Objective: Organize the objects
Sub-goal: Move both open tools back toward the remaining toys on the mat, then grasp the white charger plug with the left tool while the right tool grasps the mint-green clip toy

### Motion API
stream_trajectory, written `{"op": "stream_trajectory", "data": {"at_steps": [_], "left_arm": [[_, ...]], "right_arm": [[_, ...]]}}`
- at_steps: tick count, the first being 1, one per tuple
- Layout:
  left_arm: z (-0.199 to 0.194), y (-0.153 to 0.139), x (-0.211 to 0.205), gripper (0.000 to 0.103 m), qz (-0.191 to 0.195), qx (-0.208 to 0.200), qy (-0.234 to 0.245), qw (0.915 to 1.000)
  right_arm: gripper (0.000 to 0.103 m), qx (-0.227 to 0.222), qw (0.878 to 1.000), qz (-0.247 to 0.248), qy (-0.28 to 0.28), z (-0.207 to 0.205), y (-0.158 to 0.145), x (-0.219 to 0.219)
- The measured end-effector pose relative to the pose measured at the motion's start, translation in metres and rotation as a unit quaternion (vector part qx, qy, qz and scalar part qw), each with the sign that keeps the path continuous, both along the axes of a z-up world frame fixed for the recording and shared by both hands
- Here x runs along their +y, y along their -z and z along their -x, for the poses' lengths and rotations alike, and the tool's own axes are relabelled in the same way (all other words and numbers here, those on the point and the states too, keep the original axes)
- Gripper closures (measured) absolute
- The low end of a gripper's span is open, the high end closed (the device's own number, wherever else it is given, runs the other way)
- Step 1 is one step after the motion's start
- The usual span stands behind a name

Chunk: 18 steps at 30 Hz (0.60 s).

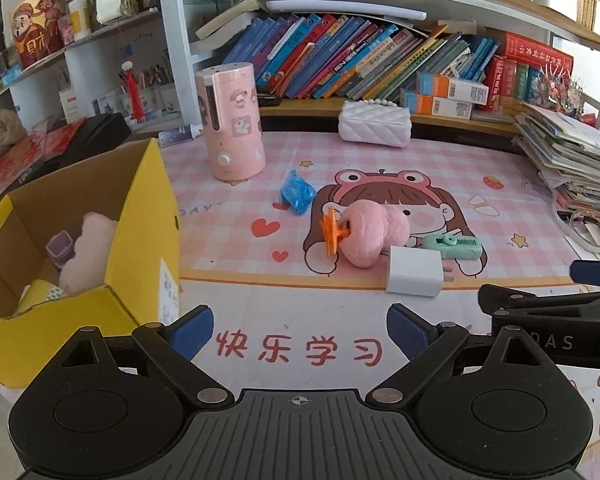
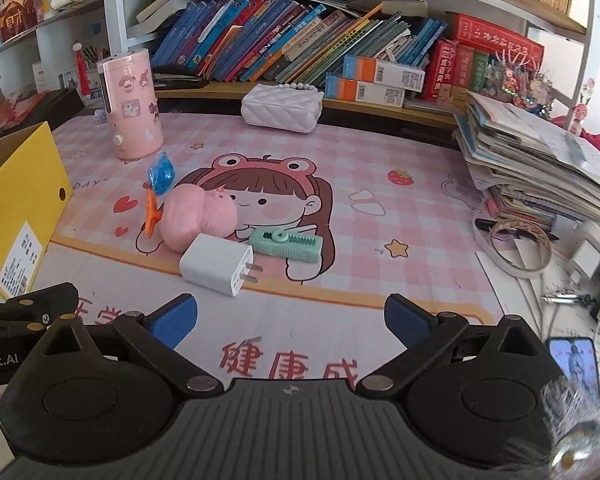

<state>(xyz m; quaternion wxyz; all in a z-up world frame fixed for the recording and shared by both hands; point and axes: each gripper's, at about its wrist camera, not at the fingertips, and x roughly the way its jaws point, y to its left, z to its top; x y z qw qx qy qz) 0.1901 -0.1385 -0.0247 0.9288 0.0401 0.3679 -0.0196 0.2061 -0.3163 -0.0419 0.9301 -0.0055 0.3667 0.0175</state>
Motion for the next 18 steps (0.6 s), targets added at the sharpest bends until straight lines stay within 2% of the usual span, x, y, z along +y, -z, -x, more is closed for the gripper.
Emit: {"op": "stream_trajectory", "data": {"at_steps": [4, 10, 18], "left_arm": [[-0.008, 0.003, -0.006, 0.009, -0.004, 0.001, 0.002, 1.0000], [-0.021, 0.006, -0.011, 0.013, 0.004, 0.008, -0.009, 0.9999], [-0.044, 0.024, -0.035, 0.014, 0.010, 0.029, 0.022, 0.9993]], "right_arm": [[0.005, 0.005, 1.000, -0.007, -0.014, -0.011, 0.006, -0.005], [0.015, 0.012, 0.999, -0.017, -0.034, -0.030, 0.015, -0.012], [0.016, 0.005, 1.000, 0.007, 0.000, -0.042, 0.017, -0.029]]}}
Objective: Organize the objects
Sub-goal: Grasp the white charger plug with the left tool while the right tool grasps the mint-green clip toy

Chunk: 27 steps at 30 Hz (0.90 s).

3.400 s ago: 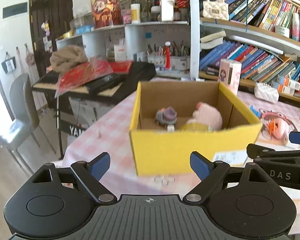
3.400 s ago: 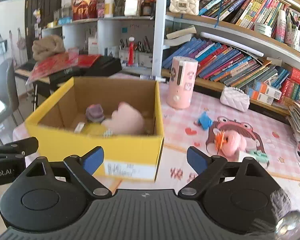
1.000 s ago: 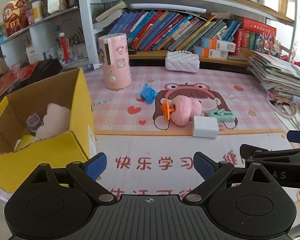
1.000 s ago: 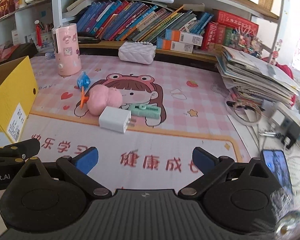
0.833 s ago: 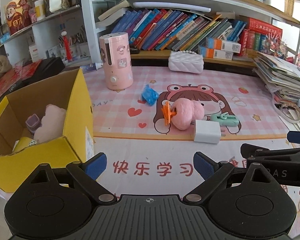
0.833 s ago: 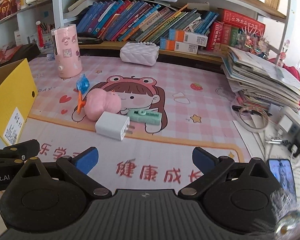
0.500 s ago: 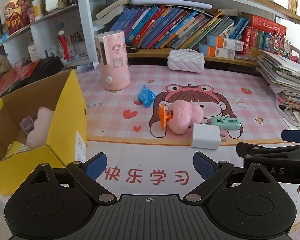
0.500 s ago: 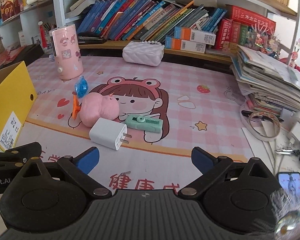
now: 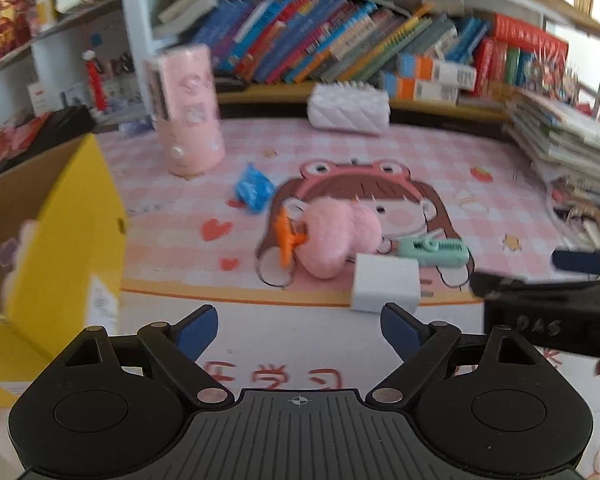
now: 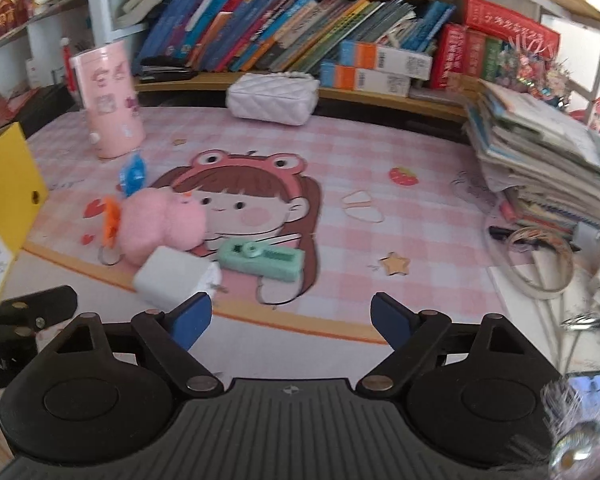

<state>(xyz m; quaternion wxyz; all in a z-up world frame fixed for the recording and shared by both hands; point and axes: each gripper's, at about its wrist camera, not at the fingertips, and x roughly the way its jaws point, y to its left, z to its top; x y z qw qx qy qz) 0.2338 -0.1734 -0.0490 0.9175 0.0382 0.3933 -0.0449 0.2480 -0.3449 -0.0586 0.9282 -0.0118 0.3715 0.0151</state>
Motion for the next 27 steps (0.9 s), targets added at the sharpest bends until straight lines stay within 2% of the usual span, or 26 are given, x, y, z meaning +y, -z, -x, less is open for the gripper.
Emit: {"op": "stream_trajectory", "data": {"at_steps": [5, 10, 16, 18, 19, 23, 27], "left_arm": [[-0.019, 0.015, -0.024, 0.017, 0.021, 0.007, 0.033, 0.9992], [-0.033, 0.027, -0.048, 0.017, 0.006, 0.001, 0.069, 0.9976], [-0.046, 0.042, -0.059, 0.017, -0.011, 0.009, 0.069, 0.9975], [-0.048, 0.045, -0.059, 0.030, -0.013, 0.008, 0.074, 0.9972], [-0.047, 0.044, -0.058, 0.038, -0.002, 0.007, 0.082, 0.9966], [-0.043, 0.039, -0.049, 0.038, 0.000, 0.021, 0.089, 0.9958], [-0.030, 0.027, -0.023, 0.038, 0.011, 0.023, 0.061, 0.9978]], "right_arm": [[0.020, -0.003, 1.000, 0.017, 0.022, -0.009, -0.003, -0.013], [0.020, -0.011, 0.999, 0.018, 0.038, -0.011, -0.011, -0.029], [0.020, -0.006, 0.999, 0.017, 0.045, -0.008, -0.013, -0.036], [0.020, -0.004, 0.999, 0.017, 0.045, -0.009, -0.012, -0.037], [0.020, -0.003, 0.999, 0.017, 0.045, -0.010, -0.012, -0.037], [0.020, -0.001, 0.999, 0.006, 0.036, -0.015, -0.010, -0.033], [0.020, 0.007, 1.000, -0.016, 0.014, -0.026, -0.003, -0.020]]}}
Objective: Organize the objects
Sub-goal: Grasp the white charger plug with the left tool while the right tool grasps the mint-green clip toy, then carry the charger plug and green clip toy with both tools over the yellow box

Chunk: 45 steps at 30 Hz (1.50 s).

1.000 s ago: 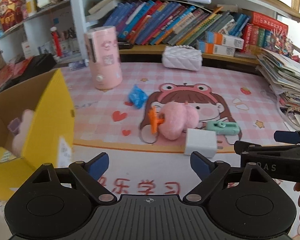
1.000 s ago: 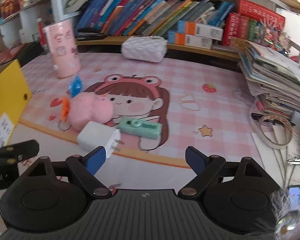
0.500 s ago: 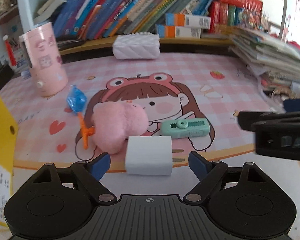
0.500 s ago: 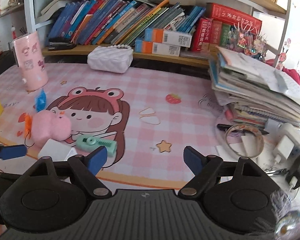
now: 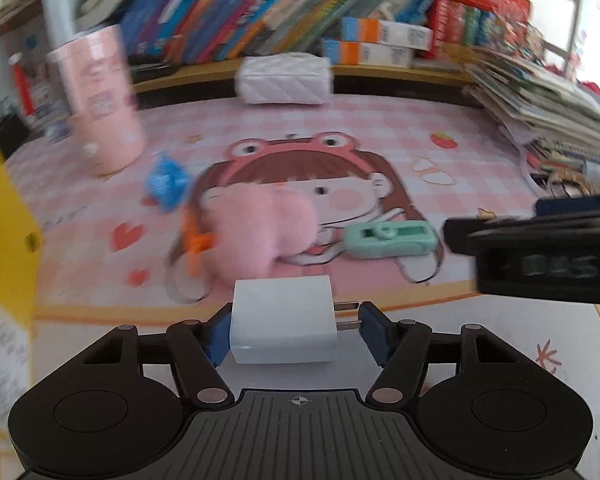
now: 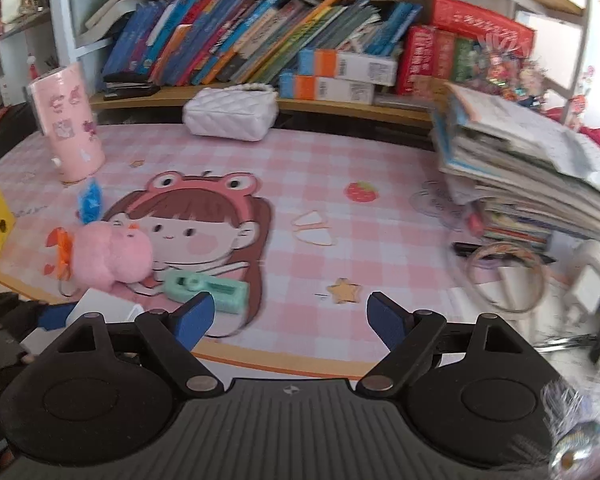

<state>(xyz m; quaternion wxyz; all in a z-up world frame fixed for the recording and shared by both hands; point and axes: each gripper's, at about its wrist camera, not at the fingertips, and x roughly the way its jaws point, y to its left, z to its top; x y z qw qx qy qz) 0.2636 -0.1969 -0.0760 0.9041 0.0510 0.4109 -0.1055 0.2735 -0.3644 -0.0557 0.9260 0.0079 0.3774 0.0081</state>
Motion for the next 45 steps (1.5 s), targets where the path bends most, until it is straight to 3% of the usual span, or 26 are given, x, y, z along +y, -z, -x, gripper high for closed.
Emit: {"op": "stream_trajectory", "data": {"at_steps": [3, 7, 11, 14, 22, 31, 35, 45], "left_arm": [[0.012, -0.012, 0.023, 0.038, 0.009, -0.003, -0.030, 0.9995], [0.027, -0.019, 0.039, 0.038, -0.021, -0.012, -0.042, 0.9988], [0.037, -0.025, 0.048, 0.038, -0.023, -0.009, -0.051, 0.9984], [0.043, -0.026, 0.052, 0.038, -0.023, -0.011, -0.052, 0.9983], [0.048, -0.029, 0.058, 0.038, -0.009, -0.011, -0.059, 0.9981], [0.059, -0.035, 0.059, 0.038, 0.015, -0.024, -0.058, 0.9979], [0.068, -0.042, 0.067, 0.038, 0.044, -0.032, -0.067, 0.9963], [0.107, -0.065, 0.102, 0.038, 0.078, -0.072, -0.061, 0.9924]], "right_arm": [[0.020, 0.013, 1.000, -0.013, -0.023, -0.012, 0.011, 0.017], [0.020, 0.024, 0.999, -0.021, -0.033, -0.029, 0.027, 0.039], [0.025, 0.025, 0.999, -0.027, -0.028, -0.042, 0.035, 0.052], [0.033, 0.032, 0.999, -0.016, -0.017, -0.050, 0.040, 0.056], [0.037, 0.023, 1.000, -0.007, -0.020, -0.053, 0.045, 0.053], [0.037, 0.015, 0.999, -0.024, -0.020, -0.019, 0.022, 0.041], [0.037, 0.017, 0.999, -0.036, -0.017, 0.002, 0.005, 0.042], [0.036, -0.028, 0.999, -0.023, -0.021, 0.064, -0.032, 0.073]]}}
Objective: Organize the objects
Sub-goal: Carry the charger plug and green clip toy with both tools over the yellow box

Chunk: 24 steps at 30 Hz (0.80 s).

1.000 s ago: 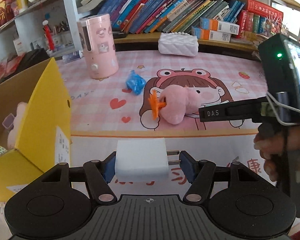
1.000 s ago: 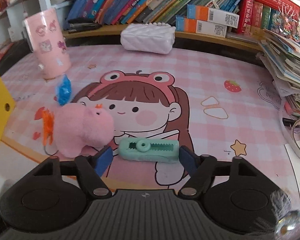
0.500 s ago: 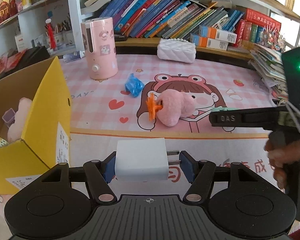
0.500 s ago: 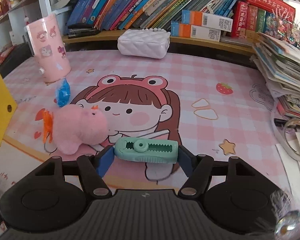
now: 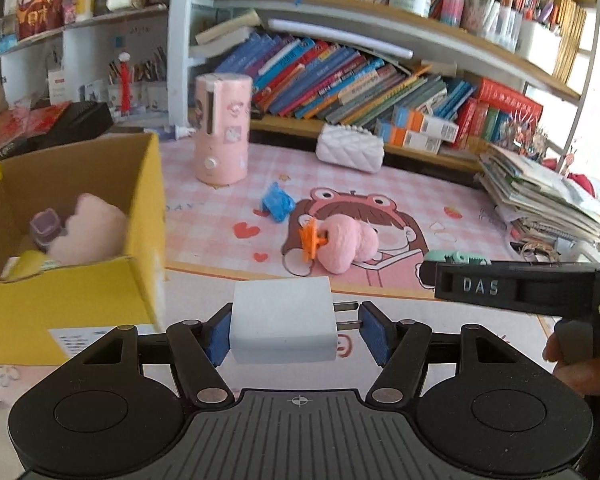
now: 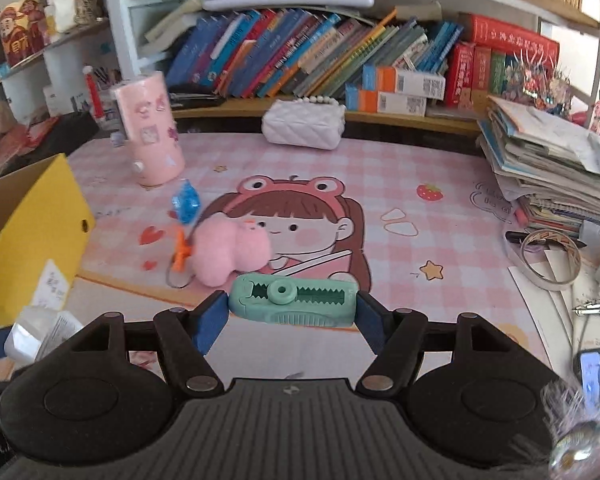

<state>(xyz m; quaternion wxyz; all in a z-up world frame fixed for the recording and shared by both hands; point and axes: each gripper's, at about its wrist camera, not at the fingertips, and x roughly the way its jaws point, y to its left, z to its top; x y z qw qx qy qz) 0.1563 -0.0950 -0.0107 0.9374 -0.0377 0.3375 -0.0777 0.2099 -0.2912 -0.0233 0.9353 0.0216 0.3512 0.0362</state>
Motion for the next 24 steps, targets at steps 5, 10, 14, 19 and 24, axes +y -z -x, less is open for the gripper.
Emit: {"op": "stream_trajectory", "data": {"at_steps": [5, 10, 14, 19, 24], "left_arm": [[0.026, -0.004, 0.037, 0.038, 0.010, -0.004, -0.011, 0.9999], [0.053, -0.004, 0.080, 0.038, 0.024, 0.002, -0.038, 0.9990], [0.076, -0.001, 0.119, 0.038, 0.029, 0.012, -0.068, 0.9972], [0.104, 0.003, 0.158, 0.038, 0.033, 0.019, -0.099, 0.9944], [0.131, 0.003, 0.186, 0.038, 0.031, 0.018, -0.119, 0.9923]], "right_arm": [[0.036, -0.007, 1.000, 0.004, -0.007, 0.029, -0.006, 0.031], [0.036, -0.005, 1.000, 0.012, -0.025, 0.060, -0.007, 0.071], [0.036, 0.004, 0.999, 0.018, -0.044, 0.084, -0.006, 0.103], [0.036, 0.019, 0.996, 0.022, -0.080, 0.111, -0.002, 0.149], [0.036, 0.023, 0.993, 0.023, -0.115, 0.137, 0.001, 0.187]]}}
